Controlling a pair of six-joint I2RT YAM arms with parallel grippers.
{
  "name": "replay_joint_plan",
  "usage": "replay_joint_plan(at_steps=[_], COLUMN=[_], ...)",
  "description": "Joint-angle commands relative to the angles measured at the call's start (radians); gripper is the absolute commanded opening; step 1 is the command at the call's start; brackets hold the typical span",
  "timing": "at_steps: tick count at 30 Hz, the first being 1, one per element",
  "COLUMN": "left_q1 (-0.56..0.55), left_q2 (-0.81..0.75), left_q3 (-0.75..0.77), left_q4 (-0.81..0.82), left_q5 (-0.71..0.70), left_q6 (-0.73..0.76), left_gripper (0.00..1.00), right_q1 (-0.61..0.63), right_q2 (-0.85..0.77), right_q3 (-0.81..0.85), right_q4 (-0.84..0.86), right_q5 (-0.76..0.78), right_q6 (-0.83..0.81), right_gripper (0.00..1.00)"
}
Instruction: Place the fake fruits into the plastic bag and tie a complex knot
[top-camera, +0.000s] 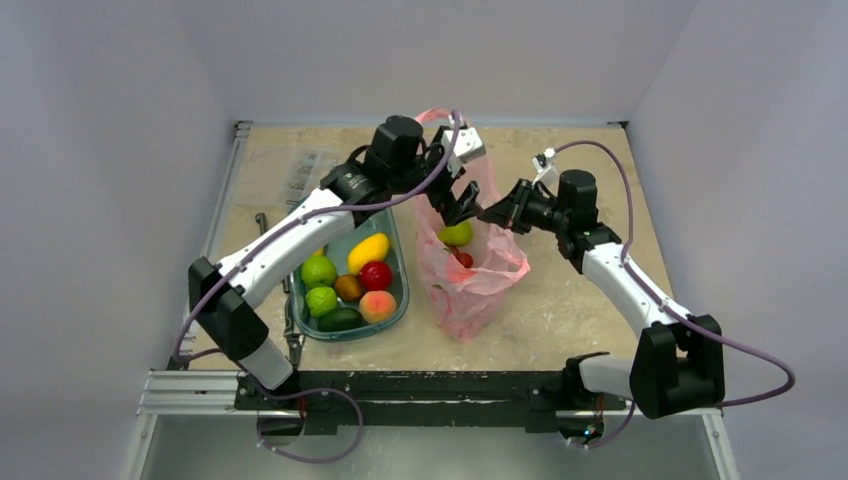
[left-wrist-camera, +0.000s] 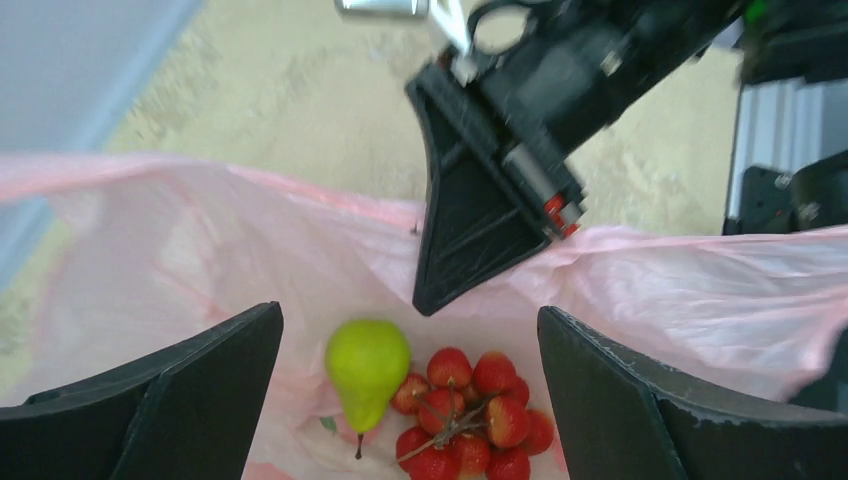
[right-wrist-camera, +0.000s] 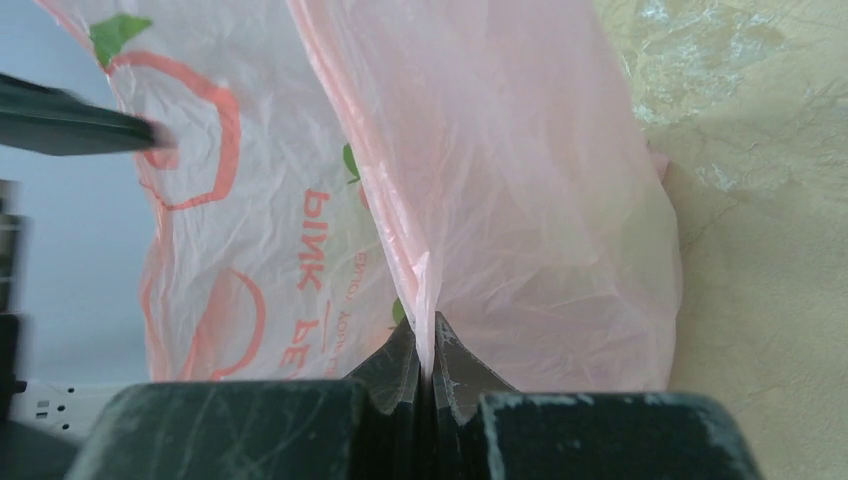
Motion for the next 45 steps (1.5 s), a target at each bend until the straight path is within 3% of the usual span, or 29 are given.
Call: replay_joint_plan(at_steps=[1,7,13,15,18,23,34,41,45], left_q1=[0.021,0.277,0.523,0.529,0.522,0.482,0.276,0.277,0.303], left_q2=[-0.158,-0.414,-0.601,-0.632,-0.645,-0.510,-0.150,-0.037,-0.059], left_q3=[0.113,-0.136,-0.441,-0.520,-0.619,-0.670,-0.593,-0.568,-0.578], left_q4=[-0.003,0.004,-0.183,-0.268,-0.295,-0.164,0.006,-0.015,-0.035], left_q5=[0.073,0.156,0.150,0.156,0.163,0.064,-0.298,-0.403,-0.359], left_q6=[-0.113,-0.242,-0.015,0.144,0.269,0.246,0.258,0.223,0.222], left_gripper=[1.00,0.98,0.94,0.93,0.92,0.89,0.88,0.83,0.78], right_q1=[0.004,0.004,0.004,0.003,0.004,0.004,0.004,0.004,0.004], right_q2=[-0.003,-0.016,-0.020,-0.020,-0.017,-0.011,0.000,-0.003,-0.003], right_q3=[0.047,0.041,0.041,0.041,0.043,0.039,0.041,0.052,0.052], right_q4=[0.010,0.004,0.003,0.001,-0.004,0.002,0.009,0.003,0.004], right_q5=[-0.011,-0.012,-0.012,-0.012,-0.013,-0.016,-0.017,-0.019,-0.021], right_q6=[-0.029,-0.037,-0.043,-0.045,-0.050,-0.041,-0.035,-0.044,-0.046], right_gripper=[0.00,0.00,0.00,0.00,0.00,0.00,0.00,0.00,0.00])
